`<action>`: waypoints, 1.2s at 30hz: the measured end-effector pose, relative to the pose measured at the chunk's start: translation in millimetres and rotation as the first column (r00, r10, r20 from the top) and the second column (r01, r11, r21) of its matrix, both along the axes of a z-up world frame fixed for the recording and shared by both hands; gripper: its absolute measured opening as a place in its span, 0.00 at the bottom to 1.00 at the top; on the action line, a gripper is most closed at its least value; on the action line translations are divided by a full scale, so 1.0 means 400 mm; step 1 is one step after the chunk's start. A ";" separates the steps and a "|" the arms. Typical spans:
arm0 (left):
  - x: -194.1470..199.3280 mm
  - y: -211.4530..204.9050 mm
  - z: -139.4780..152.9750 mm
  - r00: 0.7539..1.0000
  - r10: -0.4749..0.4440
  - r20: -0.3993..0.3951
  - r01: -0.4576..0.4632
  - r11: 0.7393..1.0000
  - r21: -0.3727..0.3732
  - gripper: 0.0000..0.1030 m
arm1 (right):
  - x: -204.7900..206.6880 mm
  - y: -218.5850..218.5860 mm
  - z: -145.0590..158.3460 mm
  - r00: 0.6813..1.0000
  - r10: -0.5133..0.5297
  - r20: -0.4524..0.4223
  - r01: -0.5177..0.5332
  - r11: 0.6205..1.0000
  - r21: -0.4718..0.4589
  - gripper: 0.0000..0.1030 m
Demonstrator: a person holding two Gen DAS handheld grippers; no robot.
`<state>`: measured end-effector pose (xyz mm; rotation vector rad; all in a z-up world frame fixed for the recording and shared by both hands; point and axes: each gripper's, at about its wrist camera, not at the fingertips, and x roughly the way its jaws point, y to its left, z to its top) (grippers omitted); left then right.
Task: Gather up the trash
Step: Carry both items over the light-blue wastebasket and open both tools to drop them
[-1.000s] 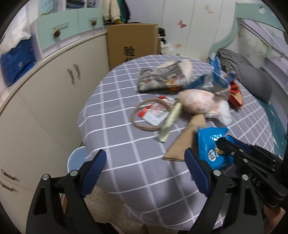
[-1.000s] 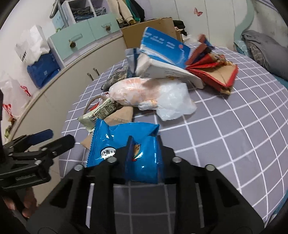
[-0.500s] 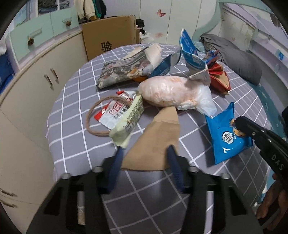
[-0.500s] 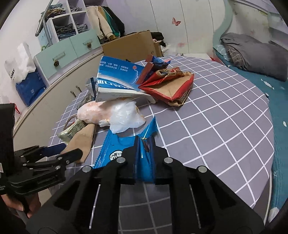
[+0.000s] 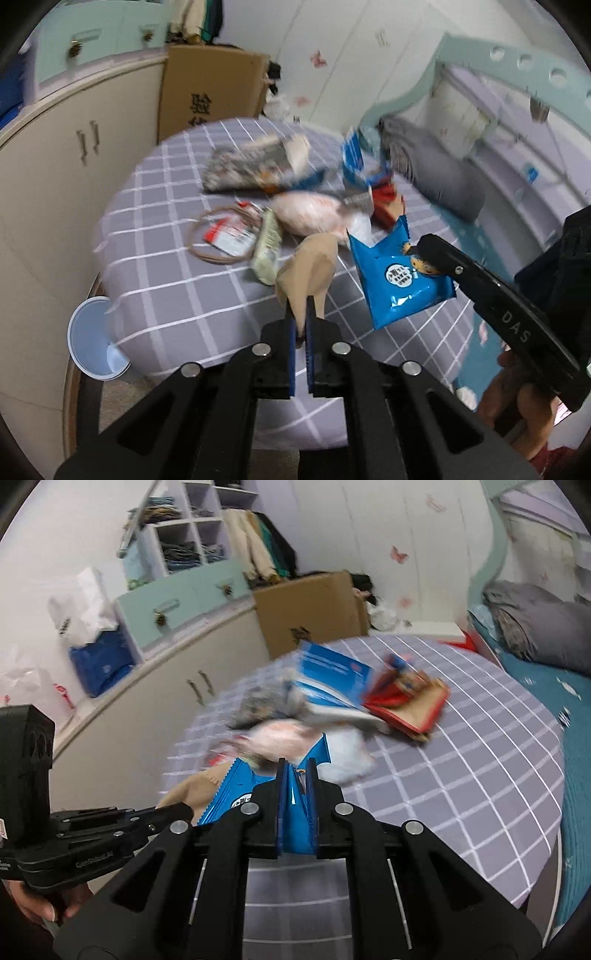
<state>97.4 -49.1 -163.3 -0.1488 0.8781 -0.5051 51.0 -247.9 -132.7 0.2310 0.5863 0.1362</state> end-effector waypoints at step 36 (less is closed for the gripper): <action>0.383 0.886 -0.812 0.573 0.679 -0.458 -0.642 0.720 0.263 0.04 | 0.666 0.991 -0.819 0.752 0.381 -0.537 -0.377 0.918 0.123 0.33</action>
